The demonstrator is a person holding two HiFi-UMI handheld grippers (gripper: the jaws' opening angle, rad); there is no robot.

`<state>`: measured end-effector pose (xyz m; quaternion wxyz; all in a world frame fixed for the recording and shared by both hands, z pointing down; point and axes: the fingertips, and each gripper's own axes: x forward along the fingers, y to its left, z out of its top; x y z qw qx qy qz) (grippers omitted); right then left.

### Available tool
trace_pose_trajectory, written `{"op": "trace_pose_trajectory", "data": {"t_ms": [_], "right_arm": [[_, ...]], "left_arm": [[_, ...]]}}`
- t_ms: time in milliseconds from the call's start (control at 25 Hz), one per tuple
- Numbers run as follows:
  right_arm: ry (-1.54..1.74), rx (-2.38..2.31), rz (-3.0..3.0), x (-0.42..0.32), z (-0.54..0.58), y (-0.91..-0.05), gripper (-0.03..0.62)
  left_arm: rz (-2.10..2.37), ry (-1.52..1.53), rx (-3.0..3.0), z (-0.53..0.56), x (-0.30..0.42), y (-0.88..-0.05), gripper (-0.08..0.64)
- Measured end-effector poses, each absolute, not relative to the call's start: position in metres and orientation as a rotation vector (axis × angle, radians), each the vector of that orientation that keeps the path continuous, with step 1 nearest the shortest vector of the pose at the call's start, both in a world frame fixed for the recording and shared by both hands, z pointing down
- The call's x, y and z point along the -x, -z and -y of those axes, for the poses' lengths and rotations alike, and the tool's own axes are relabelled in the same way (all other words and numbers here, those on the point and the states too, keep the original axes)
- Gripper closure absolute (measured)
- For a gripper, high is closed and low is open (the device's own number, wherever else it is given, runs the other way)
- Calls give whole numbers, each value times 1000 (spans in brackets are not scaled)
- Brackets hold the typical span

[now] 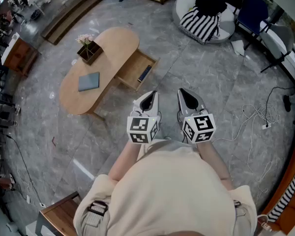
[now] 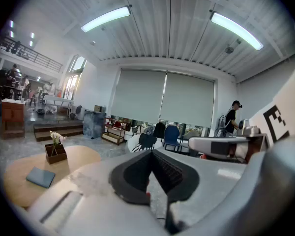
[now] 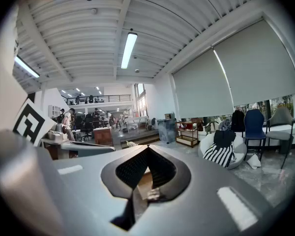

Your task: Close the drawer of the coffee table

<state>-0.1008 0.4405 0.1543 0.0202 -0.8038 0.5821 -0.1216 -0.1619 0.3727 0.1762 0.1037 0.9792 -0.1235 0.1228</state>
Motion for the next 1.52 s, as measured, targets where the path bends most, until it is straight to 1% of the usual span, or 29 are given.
{"op": "trace_pose_trajectory", "data": {"t_ms": [720, 1240, 1520], "right_arm": [[363, 2400, -1858, 102, -439, -151, 594], [454, 2315, -1876, 95, -420, -168, 594], [481, 2310, -1898, 65, -404, -181, 594]], "left_arm": [[376, -377, -2857, -376, 157, -180, 560], [488, -402, -2818, -354, 159, -189, 560], [528, -438, -2779, -324, 134, -210, 560]]}}
